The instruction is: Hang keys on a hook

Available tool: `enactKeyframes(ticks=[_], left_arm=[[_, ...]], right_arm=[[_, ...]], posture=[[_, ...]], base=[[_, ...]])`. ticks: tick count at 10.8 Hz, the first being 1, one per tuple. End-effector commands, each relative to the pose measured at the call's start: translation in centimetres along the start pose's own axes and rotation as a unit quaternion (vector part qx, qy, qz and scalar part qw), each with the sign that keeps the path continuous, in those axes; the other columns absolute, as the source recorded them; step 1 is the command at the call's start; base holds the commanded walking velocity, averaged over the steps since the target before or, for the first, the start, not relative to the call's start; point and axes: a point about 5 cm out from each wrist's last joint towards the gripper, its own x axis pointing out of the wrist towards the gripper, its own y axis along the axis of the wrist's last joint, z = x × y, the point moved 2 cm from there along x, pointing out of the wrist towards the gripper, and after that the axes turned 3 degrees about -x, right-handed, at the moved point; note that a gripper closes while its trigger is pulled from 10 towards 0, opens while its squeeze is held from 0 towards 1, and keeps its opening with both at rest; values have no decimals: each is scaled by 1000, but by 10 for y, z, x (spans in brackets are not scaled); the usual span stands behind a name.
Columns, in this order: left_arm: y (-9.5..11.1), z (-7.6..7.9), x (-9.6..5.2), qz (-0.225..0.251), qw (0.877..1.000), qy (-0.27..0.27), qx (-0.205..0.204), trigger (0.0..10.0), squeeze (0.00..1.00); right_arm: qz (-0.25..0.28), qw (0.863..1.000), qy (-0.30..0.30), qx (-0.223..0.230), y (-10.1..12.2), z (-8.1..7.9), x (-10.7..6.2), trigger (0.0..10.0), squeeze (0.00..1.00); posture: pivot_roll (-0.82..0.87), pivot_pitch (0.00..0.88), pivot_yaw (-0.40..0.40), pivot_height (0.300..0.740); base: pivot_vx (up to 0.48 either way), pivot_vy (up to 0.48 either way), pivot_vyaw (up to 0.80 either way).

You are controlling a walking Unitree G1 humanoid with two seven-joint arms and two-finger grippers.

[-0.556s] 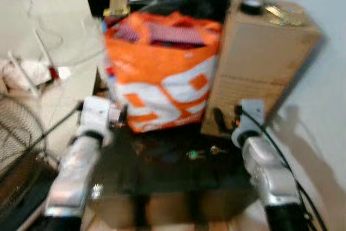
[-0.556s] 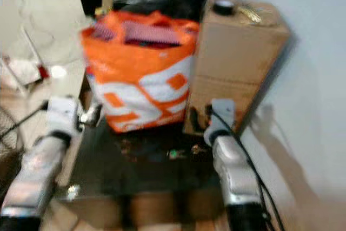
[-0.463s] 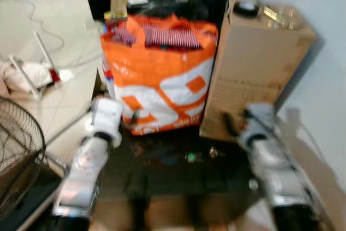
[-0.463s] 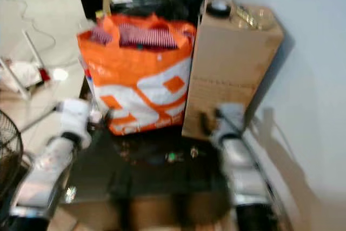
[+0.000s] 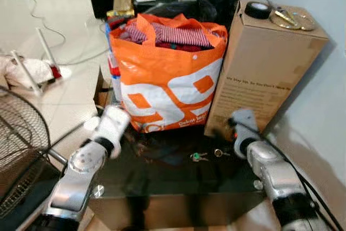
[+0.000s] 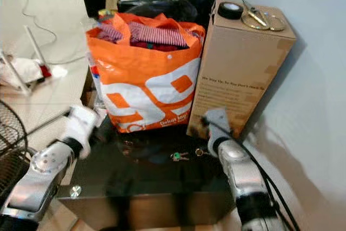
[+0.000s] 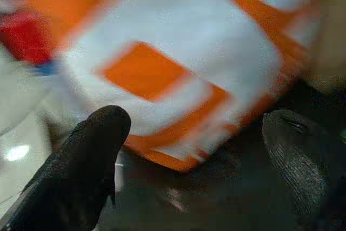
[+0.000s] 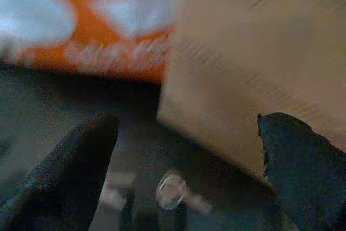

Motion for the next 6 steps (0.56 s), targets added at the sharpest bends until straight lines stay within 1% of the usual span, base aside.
enactKeyframes(ticks=[1,2,3,4,5,6], left_arm=[[-5,11,2,-22,998,-53,5,10000,561],[-11,17,0,-45,994,-97,1,10000,561],[-16,19,-1,-61,991,-121,0,10000,561],[-24,23,-4,-91,983,-162,-4,10000,557],[-27,29,-6,-109,974,-197,-12,10000,557],[-29,32,-6,-117,970,-213,-16,10000,561]], right_arm=[[-23,999,13,-23,-6,0,4,10000,1000],[-37,999,19,-13,-9,-1,9,10000,1000],[-47,999,23,-6,-12,-2,13,10000,1000],[-73,997,24,-2,-22,-4,20,10000,1000],[-97,995,21,3,-31,-7,26,10000,0],[-108,994,21,8,-35,-8,28,10000,0]], posture=[[16,0,-41,740],[11,0,-41,740],[7,0,-41,740],[5,0,-48,740],[8,0,-71,740],[10,0,-80,740]], base=[[0,0,0],[0,0,0],[0,0,0],[0,0,0],[0,0,0],[0,0,0]])
